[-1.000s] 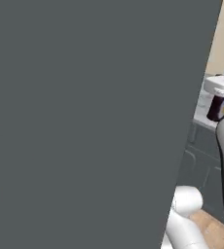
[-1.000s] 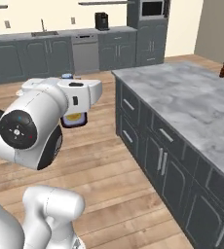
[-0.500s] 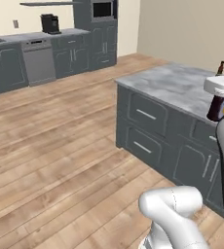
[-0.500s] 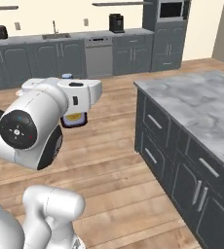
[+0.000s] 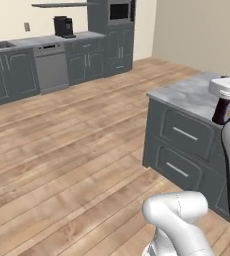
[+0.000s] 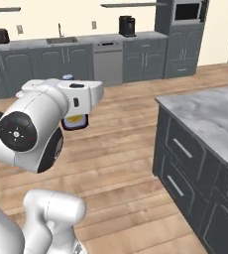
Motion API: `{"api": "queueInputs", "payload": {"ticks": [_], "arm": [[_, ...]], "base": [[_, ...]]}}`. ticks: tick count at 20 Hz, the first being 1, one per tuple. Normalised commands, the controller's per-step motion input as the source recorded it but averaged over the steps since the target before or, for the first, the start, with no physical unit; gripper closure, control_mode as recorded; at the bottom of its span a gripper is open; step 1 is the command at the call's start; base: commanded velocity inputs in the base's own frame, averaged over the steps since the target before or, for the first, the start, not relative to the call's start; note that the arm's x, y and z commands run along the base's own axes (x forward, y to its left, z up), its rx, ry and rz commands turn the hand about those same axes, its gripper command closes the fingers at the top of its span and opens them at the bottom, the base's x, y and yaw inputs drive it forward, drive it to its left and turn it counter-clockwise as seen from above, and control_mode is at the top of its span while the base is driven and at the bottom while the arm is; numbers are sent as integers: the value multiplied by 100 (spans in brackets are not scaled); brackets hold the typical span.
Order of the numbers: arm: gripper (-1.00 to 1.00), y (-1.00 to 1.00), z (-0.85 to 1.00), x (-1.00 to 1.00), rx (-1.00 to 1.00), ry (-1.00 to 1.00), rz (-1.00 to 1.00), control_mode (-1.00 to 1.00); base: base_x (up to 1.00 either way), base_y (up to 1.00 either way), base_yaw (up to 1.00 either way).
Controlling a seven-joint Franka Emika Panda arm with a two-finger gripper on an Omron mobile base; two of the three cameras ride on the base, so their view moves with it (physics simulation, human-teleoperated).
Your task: The dining table condiment station is running low on condiment bottle. Refill the condiment station by opening the cabinet and taking the condiment bottle from the cabinet and placing it on the dining table.
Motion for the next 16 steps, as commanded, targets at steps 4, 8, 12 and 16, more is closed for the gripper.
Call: {"api": "queueInputs", "payload": {"ticks": [4, 8, 12, 16], "arm": [[100, 0, 0, 0, 0, 0, 0, 100], [100, 0, 0, 0, 0, 0, 0, 100], [100, 0, 0, 0, 0, 0, 0, 100], [100, 0, 0, 0, 0, 0, 0, 100]], "base": [[100, 79, 0], [100, 79, 0], [100, 72, -1], [100, 74, -7]]}}
